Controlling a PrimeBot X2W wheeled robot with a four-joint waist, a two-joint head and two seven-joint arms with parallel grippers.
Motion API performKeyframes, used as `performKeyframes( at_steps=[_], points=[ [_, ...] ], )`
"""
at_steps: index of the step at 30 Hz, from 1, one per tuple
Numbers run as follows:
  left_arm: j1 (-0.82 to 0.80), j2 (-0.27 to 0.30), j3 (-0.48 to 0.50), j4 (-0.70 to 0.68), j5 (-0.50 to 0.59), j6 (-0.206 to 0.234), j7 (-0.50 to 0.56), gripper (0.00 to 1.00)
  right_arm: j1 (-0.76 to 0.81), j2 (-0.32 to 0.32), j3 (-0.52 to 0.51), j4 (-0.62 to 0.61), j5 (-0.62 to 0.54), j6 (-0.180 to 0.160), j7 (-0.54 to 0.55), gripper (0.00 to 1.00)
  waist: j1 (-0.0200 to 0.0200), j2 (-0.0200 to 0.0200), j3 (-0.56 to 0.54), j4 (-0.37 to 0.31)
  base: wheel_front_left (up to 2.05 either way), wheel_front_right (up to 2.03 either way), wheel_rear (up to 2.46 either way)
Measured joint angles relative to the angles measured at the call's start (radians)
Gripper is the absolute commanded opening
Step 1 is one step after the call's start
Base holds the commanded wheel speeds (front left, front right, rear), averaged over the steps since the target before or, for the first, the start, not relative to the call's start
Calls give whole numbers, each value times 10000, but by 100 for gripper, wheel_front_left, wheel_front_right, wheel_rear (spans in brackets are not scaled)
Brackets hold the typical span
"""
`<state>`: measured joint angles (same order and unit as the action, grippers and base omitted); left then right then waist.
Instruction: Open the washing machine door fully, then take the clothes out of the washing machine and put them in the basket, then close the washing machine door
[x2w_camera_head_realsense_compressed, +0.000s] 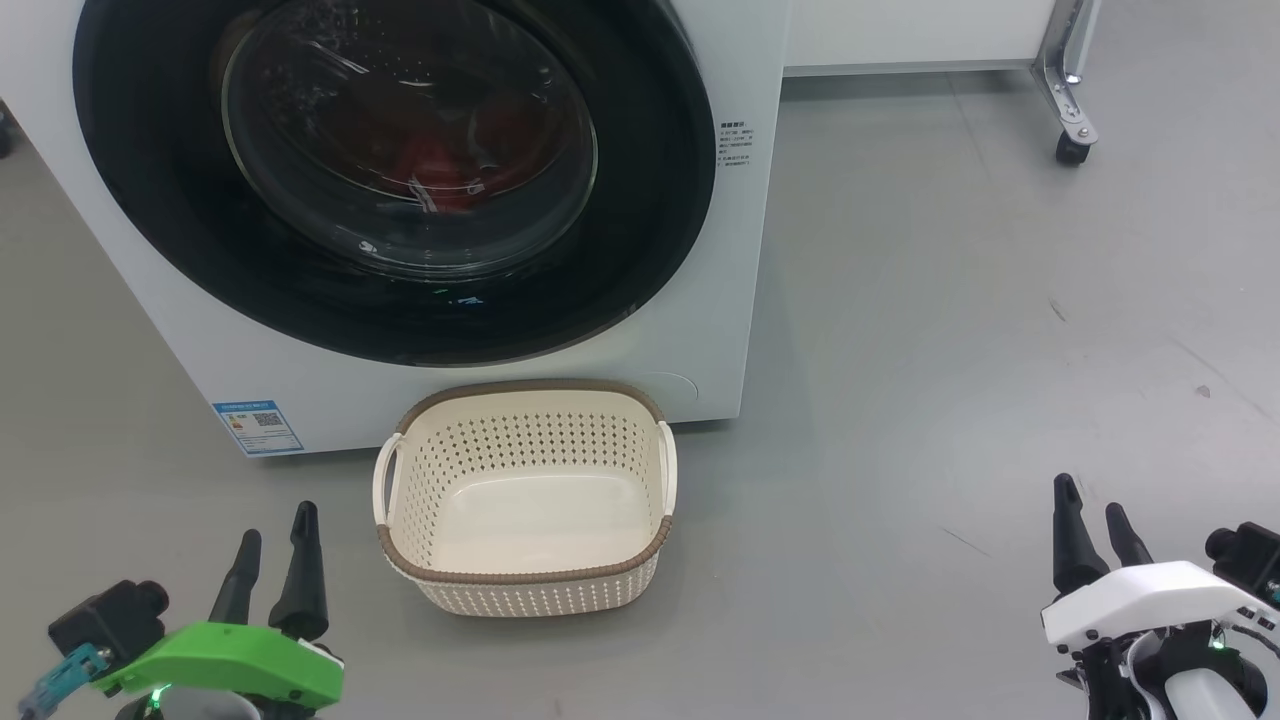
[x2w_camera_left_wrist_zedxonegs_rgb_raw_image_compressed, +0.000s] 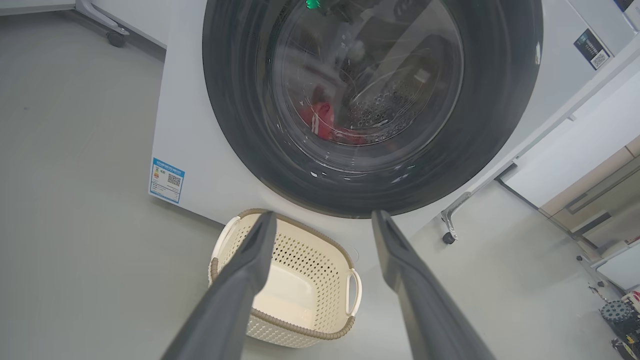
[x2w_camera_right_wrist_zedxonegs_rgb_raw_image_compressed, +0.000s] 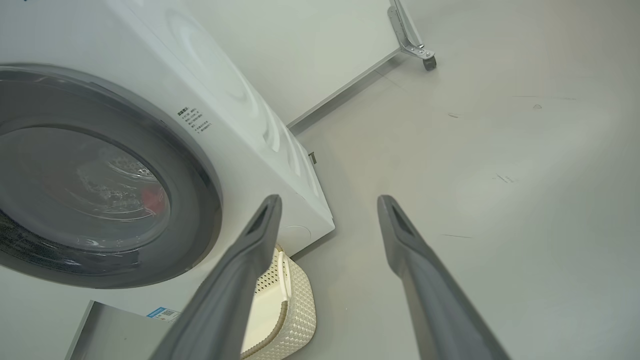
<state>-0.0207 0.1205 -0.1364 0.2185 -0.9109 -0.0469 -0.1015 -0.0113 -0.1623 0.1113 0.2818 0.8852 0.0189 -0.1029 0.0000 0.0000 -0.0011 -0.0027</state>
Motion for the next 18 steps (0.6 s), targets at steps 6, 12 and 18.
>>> performKeyframes(
  at_steps=[6, 12, 18],
  points=[
    [0, 2, -261, -46, 848, 134, -157, 100, -1, 0, 288, -6, -759, -130, -178, 100, 0, 0, -7, 3, 0, 0, 0],
    [1, -13, -456, -86, 1634, 245, -366, 100, -1, -12, 562, -19, -1605, -234, -383, 100, 0, 0, -17, 19, 0, 0, 0],
    [3, -52, -602, -98, 2389, 343, -587, 100, -1, -35, 796, -46, -2401, -412, -541, 100, 0, 0, -28, 47, 0, 0, 0]
  ],
)
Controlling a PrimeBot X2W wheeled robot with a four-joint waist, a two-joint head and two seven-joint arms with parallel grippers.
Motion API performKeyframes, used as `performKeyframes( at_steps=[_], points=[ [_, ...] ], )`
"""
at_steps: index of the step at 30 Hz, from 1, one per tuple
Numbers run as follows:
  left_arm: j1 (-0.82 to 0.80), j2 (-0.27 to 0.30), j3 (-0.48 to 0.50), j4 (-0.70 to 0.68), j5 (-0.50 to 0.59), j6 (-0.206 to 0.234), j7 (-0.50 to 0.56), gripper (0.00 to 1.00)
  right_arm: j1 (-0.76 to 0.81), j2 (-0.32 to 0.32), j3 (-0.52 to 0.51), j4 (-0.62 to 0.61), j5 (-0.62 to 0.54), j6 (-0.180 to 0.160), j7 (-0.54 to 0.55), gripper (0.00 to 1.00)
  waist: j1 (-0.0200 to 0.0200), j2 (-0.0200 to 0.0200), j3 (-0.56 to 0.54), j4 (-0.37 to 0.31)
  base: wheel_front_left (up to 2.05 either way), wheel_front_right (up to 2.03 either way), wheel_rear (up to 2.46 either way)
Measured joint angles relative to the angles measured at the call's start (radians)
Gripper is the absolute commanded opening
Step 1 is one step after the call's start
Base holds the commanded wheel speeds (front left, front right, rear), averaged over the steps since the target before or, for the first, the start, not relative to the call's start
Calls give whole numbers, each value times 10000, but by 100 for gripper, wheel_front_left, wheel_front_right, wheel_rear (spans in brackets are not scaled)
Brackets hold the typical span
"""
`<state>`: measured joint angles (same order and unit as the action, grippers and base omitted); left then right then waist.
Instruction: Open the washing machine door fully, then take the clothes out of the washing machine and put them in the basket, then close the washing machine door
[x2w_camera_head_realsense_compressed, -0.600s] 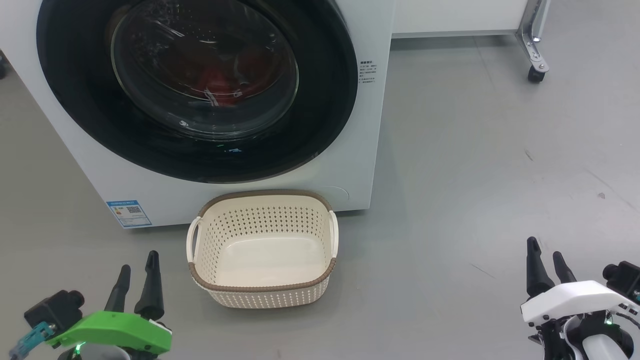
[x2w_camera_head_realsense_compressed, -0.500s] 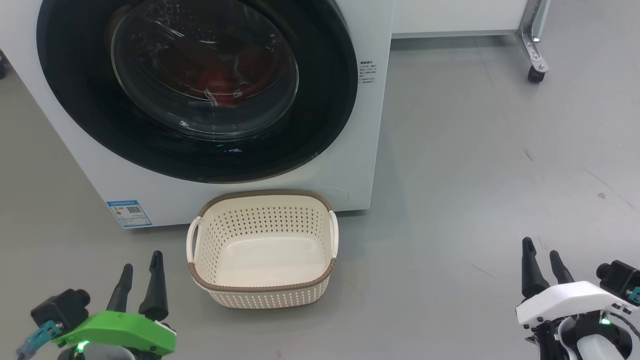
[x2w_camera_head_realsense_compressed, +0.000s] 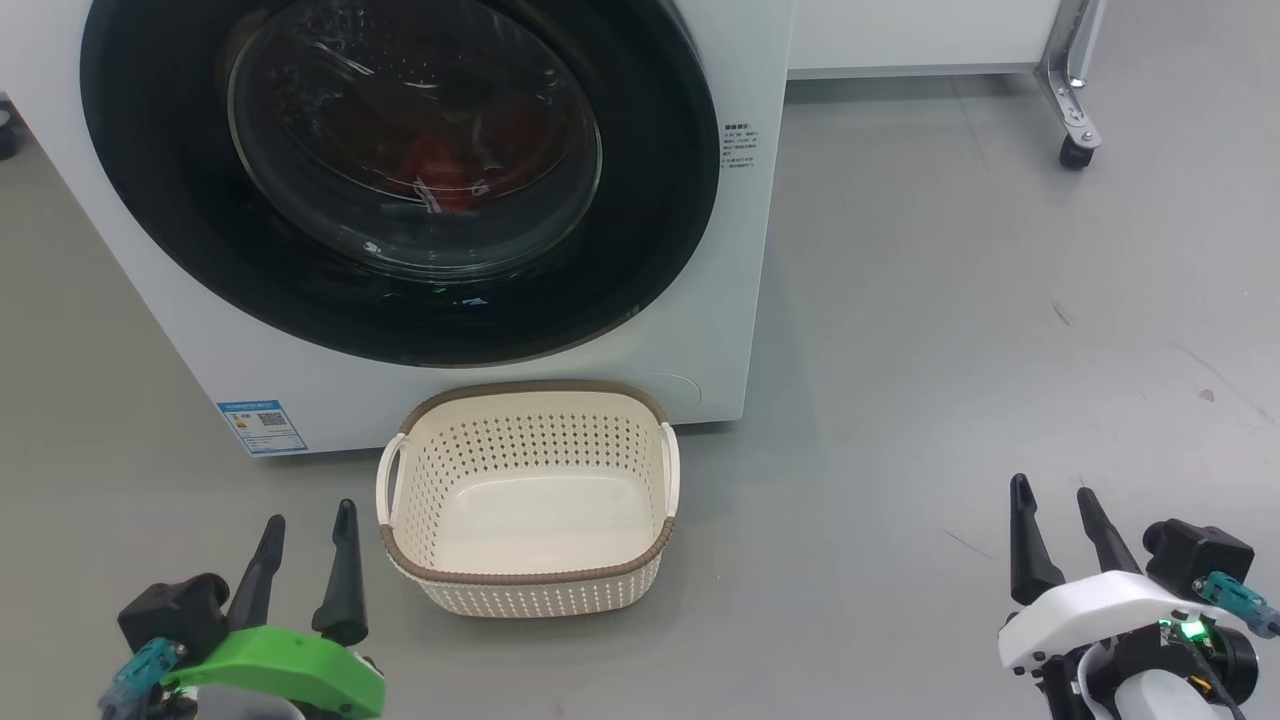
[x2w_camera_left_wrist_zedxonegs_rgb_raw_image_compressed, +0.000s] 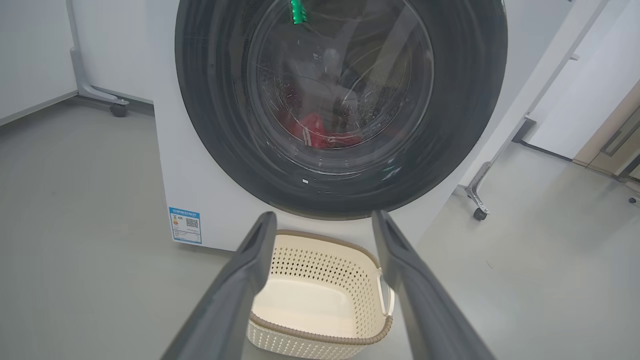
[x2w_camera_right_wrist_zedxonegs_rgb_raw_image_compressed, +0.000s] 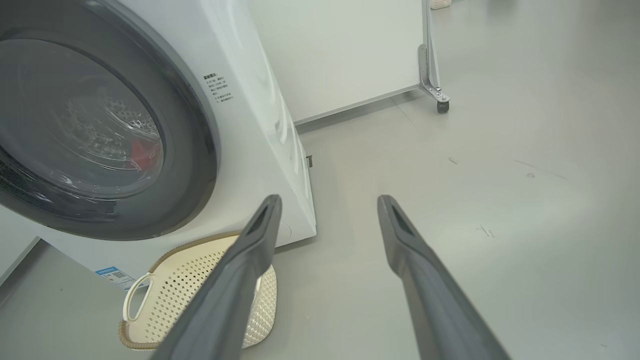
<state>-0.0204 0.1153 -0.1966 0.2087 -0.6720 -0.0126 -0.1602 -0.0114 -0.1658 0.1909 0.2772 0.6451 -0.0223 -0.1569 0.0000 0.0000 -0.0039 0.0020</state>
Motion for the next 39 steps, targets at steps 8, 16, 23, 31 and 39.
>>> performKeyframes(
  at_steps=[8, 16, 23, 31, 39],
  points=[
    [3, -48, -86, 12, 984, 171, -278, 100, -1, -8, 307, -65, -1076, -173, -295, 100, 0, 0, -10, 23, 0, 0, 0],
    [3, -50, -196, 56, 1925, 261, -539, 100, -1, -6, 564, -144, -2161, -337, -558, 100, 0, 0, -9, 39, 0, 0, 0],
    [4, -50, -318, 155, 2823, 347, -803, 100, 0, -6, 803, -201, -3062, -468, -817, 100, 0, 0, -15, 40, 0, 0, 0],
    [4, -81, -332, 380, 3221, 355, -918, 100, 12, 4, 869, -240, -3505, -522, -880, 100, 0, 0, -23, 23, 0, 0, 0],
    [4, -125, -259, 533, 3221, 355, -918, 100, 50, 84, 660, -240, -3505, -604, -880, 100, 0, 0, -26, 15, 0, 0, 0]
  ],
)
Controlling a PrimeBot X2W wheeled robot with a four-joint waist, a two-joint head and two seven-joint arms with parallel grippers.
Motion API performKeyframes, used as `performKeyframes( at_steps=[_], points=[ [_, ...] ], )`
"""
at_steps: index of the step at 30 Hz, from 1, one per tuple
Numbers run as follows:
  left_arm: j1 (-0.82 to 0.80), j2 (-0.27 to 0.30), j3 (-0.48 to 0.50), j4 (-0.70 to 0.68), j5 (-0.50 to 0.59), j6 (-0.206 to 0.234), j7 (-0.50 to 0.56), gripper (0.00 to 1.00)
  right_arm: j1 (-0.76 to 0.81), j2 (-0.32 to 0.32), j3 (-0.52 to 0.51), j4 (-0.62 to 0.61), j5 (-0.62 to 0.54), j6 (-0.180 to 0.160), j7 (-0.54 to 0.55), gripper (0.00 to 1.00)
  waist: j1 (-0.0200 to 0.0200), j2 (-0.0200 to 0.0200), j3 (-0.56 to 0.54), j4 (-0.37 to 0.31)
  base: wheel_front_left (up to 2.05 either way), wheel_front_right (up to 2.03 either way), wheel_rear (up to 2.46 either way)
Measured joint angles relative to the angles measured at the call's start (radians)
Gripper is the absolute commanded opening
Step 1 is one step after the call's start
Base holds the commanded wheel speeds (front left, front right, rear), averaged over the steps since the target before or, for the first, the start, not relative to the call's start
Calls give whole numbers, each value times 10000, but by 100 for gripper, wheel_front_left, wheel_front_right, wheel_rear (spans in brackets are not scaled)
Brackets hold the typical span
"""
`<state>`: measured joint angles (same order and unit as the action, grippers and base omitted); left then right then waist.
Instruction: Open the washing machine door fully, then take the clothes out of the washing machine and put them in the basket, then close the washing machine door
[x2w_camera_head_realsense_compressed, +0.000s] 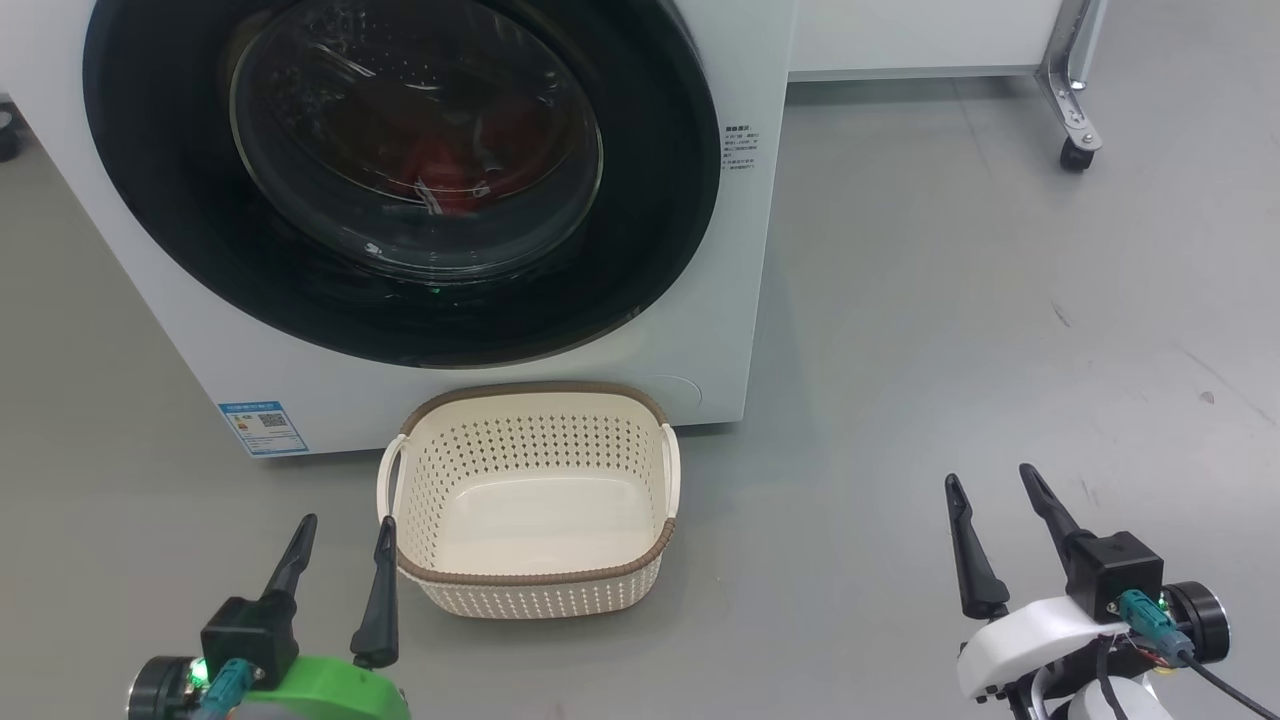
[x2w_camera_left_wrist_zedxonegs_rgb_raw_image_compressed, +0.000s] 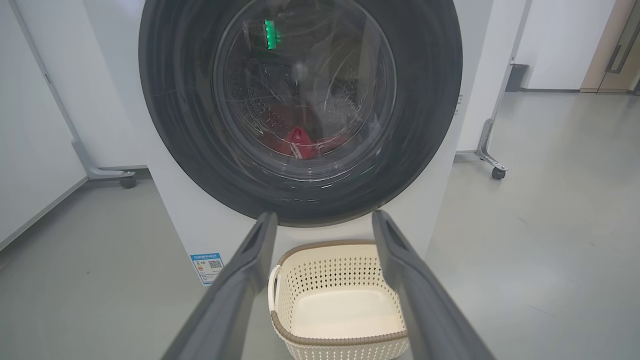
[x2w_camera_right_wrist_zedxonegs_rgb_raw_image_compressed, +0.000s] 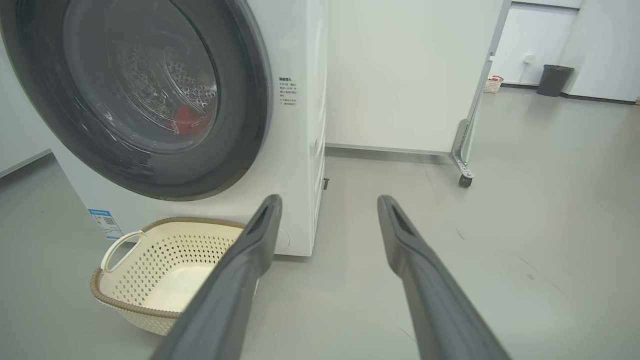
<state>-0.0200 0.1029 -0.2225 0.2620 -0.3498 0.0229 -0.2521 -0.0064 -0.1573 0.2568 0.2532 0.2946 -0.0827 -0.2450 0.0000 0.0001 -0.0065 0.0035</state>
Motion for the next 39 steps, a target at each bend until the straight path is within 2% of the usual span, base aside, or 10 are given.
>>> performKeyframes(
  at_steps=[13, 14, 15, 16, 28, 33, 39],
  points=[
    [-1, -138, 104, 207, 8, -2, 0, 100, 149, 90, -215, -96, -56, -8, 0, 100, 0, 0, 35, -15, 0, 0, 0],
    [-1, -144, 115, 211, 8, -2, 0, 100, 149, 96, -234, -109, -56, -8, -2, 96, 0, 0, 40, -13, 0, 0, 0],
    [-1, -144, 125, 217, 8, -2, 0, 100, 150, 102, -253, -117, -56, -8, -31, 19, 0, 0, 44, -11, 0, 0, 0],
    [-1, -144, 138, 217, 10, -2, 0, 100, 150, 109, -267, -123, -56, -6, -44, 0, 0, 0, 49, -9, 0, 0, 0],
    [-5, -178, 213, 251, 75, -15, 0, 100, 151, 238, -401, -140, -31, 65, -44, 0, 0, 0, 126, 35, 0, 0, 0],
    [-24, -190, 222, 224, 96, -19, 0, 100, 150, 460, -640, -167, 558, 366, -44, 0, 0, 0, 254, 58, 0, 0, 0],
    [-332, -234, 221, 50, 190, -31, 0, 100, 5, 834, -1373, -201, 2288, 986, -44, 0, 0, 0, 610, 126, 0, 0, 0]
  ],
)
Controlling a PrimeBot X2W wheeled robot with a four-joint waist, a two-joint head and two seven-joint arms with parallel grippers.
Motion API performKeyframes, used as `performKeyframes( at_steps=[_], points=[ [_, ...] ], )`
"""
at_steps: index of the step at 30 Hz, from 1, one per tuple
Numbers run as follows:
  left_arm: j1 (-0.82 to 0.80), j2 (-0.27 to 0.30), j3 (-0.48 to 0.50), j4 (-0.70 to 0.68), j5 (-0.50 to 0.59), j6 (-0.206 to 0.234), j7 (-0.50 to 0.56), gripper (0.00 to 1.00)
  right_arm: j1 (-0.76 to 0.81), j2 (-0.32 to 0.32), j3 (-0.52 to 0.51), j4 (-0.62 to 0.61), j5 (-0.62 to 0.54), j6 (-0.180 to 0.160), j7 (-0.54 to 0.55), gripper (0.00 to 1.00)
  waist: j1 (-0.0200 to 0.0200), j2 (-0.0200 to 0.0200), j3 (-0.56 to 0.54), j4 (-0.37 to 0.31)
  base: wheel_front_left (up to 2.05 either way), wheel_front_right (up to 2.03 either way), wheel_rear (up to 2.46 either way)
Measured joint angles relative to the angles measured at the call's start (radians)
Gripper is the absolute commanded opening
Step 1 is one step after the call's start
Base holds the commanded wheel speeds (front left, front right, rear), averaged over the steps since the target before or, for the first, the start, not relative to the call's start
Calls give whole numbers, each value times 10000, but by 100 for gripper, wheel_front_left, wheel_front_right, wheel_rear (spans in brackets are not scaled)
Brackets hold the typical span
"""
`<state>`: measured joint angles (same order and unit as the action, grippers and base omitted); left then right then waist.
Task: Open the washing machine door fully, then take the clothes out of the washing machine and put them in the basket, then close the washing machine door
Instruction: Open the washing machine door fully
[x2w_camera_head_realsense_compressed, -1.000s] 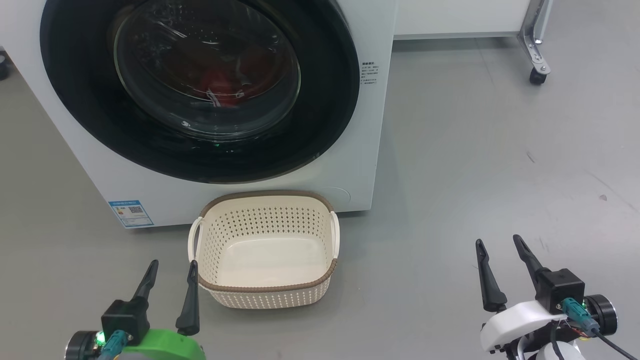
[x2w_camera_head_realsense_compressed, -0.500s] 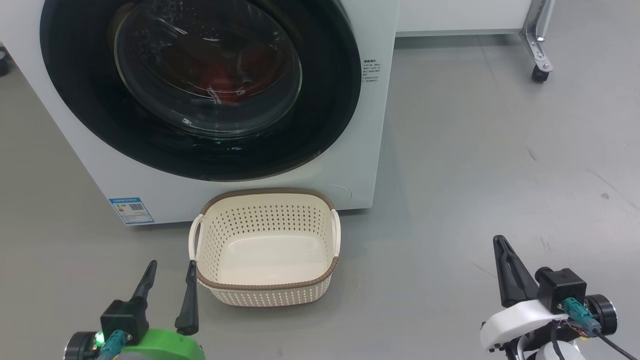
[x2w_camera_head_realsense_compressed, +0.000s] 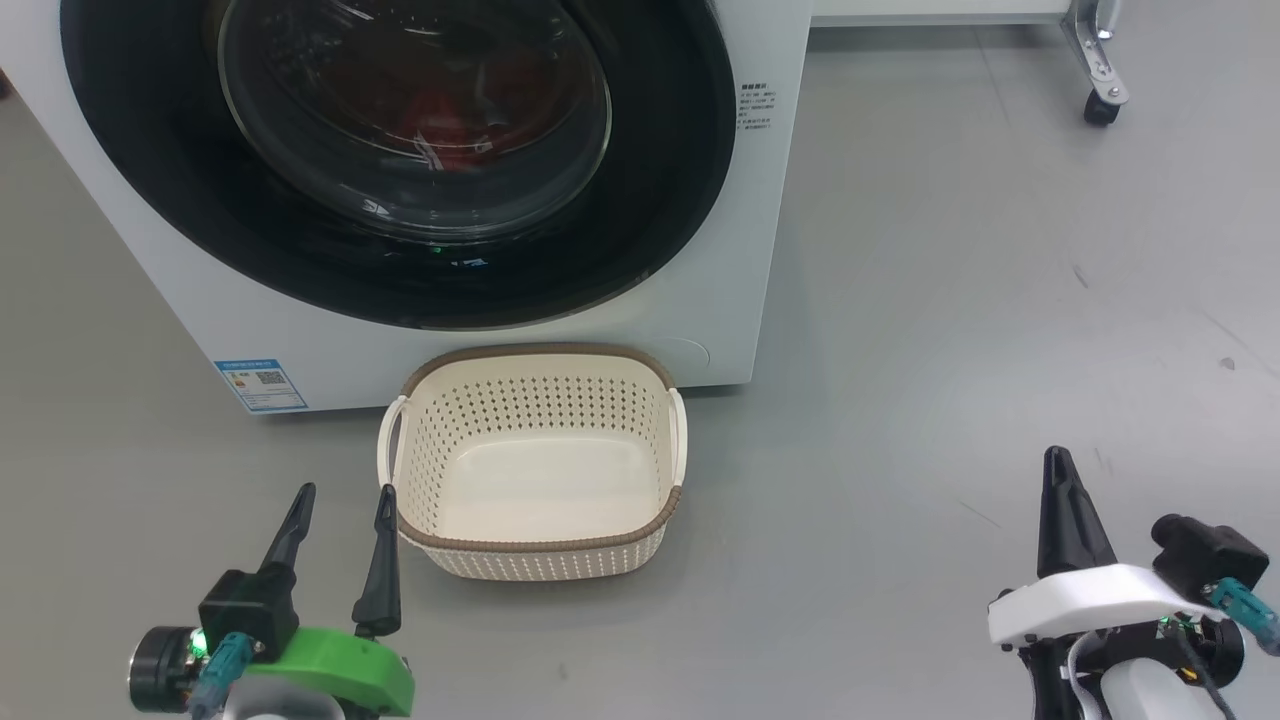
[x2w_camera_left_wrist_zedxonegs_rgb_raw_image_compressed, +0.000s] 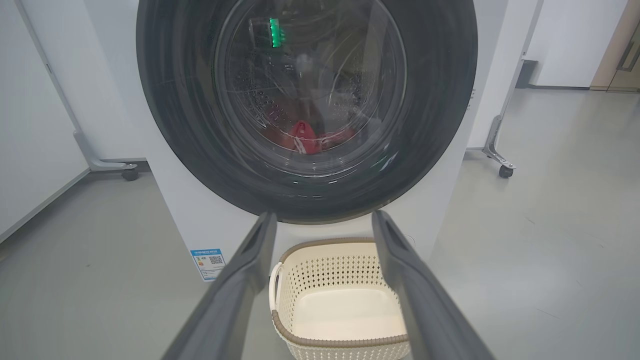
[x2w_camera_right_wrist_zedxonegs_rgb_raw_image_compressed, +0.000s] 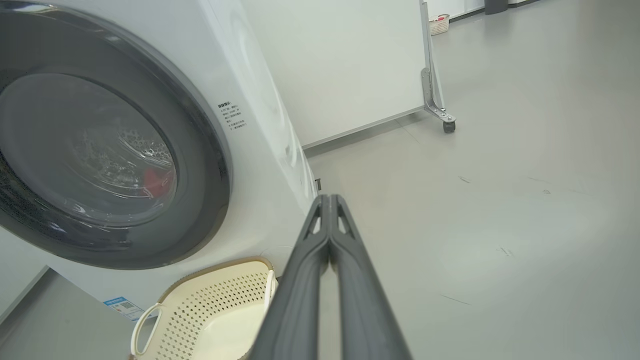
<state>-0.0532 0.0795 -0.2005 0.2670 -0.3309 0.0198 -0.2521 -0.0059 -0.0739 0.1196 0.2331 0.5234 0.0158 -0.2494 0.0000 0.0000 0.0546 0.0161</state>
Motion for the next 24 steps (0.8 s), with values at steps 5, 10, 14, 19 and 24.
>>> performKeyframes(
  at_steps=[5, 10, 14, 19, 24],
  points=[
    [-124, -15, 0, -240, 81, -75, 0, 100, -505, 196, -554, 8, 1699, 635, 88, 0, 0, 0, 375, 64, 0, 0, 0],
    [-473, -35, -6, -516, 165, -86, 0, 100, -1341, 259, -1164, 25, 3676, 828, 665, 0, 0, 0, 856, 130, 0, 0, 0],
    [-747, -63, -44, -713, 186, -94, 0, 100, -2248, 267, -1540, 12, 5296, 894, 1367, 0, 0, 0, 1307, 187, 0, 0, 0],
    [-1180, -128, -176, -917, 359, -178, 0, 100, -3451, 247, -1906, -8, 6966, 941, 2326, 0, 0, 0, 1919, 280, 0, 0, 0],
    [-1532, -221, -255, -1108, 439, -249, -2, 100, -4613, 232, -2090, -10, 8048, 963, 3283, 0, 0, 0, 2555, 407, 0, 0, 0]
  ],
)
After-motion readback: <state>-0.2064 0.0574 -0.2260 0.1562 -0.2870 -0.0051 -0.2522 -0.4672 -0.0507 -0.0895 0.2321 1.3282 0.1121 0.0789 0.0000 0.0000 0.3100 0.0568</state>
